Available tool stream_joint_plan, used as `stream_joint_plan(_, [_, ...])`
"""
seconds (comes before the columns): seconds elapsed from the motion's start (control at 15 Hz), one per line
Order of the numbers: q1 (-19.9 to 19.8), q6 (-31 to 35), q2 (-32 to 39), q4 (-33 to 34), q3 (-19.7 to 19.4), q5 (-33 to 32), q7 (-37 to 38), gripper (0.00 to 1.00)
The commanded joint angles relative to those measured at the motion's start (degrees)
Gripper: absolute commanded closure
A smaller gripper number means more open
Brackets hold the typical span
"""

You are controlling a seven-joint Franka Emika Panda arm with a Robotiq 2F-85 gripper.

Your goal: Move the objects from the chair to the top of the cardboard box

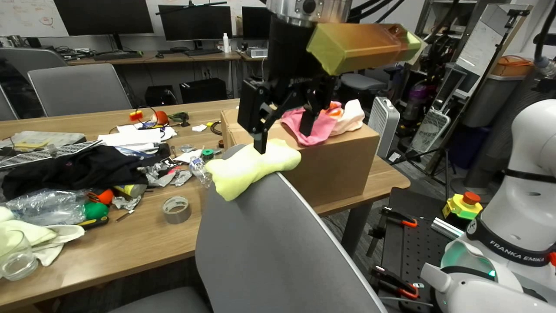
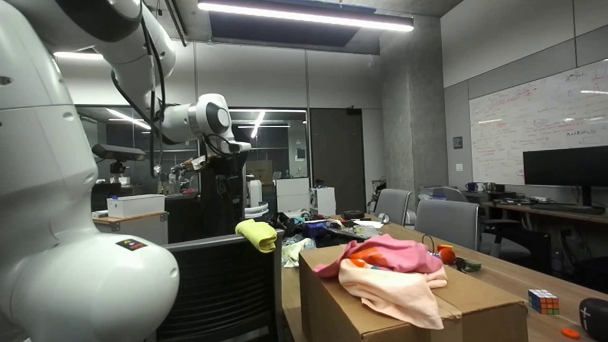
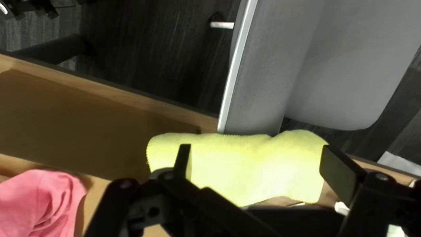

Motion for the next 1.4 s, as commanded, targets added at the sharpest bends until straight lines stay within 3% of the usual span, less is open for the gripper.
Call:
stream_joint_plan(0.0, [1.05, -1.36, 1.92, 0.77, 0.38, 5.79, -5.46, 0.00])
stream_joint_plan(0.33, [0.82, -3.12, 4.91, 1.24, 1.30, 7.22, -7.54, 0.00])
stream_joint_plan(0.53, [0.53, -2.18, 5.93, 0.94, 1.80, 4.97, -6.50, 0.00])
stream_joint_plan(1.07, [-0.32, 2.26, 5.67, -0.65, 3.50, -10.24, 1.74, 0.00])
stream_joint_plan(1.33, [-0.37, 3.95, 6.86, -0.27, 3.26, -13.72, 2.71, 0.00])
